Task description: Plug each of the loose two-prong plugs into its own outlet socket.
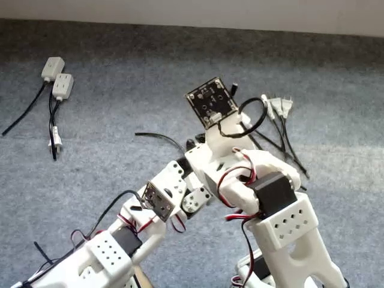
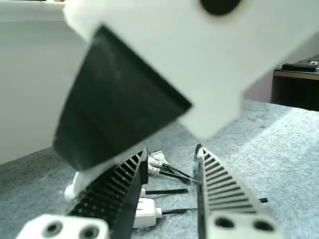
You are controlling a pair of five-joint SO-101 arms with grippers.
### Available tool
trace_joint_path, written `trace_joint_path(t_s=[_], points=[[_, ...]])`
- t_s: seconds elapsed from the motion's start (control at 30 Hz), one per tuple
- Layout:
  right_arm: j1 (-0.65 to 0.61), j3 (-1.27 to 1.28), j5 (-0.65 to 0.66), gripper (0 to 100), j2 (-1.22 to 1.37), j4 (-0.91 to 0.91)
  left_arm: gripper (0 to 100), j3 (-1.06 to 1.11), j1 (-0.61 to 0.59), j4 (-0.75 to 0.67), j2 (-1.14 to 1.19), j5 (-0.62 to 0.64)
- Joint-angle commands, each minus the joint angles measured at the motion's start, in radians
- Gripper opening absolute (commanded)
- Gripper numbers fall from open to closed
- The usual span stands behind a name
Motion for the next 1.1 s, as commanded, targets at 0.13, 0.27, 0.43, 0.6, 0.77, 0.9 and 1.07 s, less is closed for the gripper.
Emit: trace_joint_path(t_s=[0.13,0.27,0.43,0.6,0.77,0.9,1.07], points=[[-0.008,-0.056,0.015,0.8,-0.021,0.045,16,0.016,-0.033,-0.094,0.074,-0.005],[-0.007,-0.056,0.015,0.8,-0.013,0.022,16,0.016,-0.025,-0.092,0.074,-0.005],[0.053,-0.054,0.011,0.8,-0.013,-0.042,16,0.016,-0.022,-0.092,0.074,-0.003],[0.097,-0.053,0.009,0.8,-0.012,-0.111,16,0.016,0.016,-0.091,0.074,-0.003],[0.099,0.028,0.009,0.8,-0.012,-0.222,16,0.016,0.016,-0.066,0.074,-0.003],[0.139,0.094,0.012,0.7,-0.012,-0.291,16,0.016,-0.007,0.025,0.073,-0.005],[0.171,0.107,0.014,0.7,-0.012,-0.291,16,0.018,-0.082,0.061,-0.007,-0.005]])
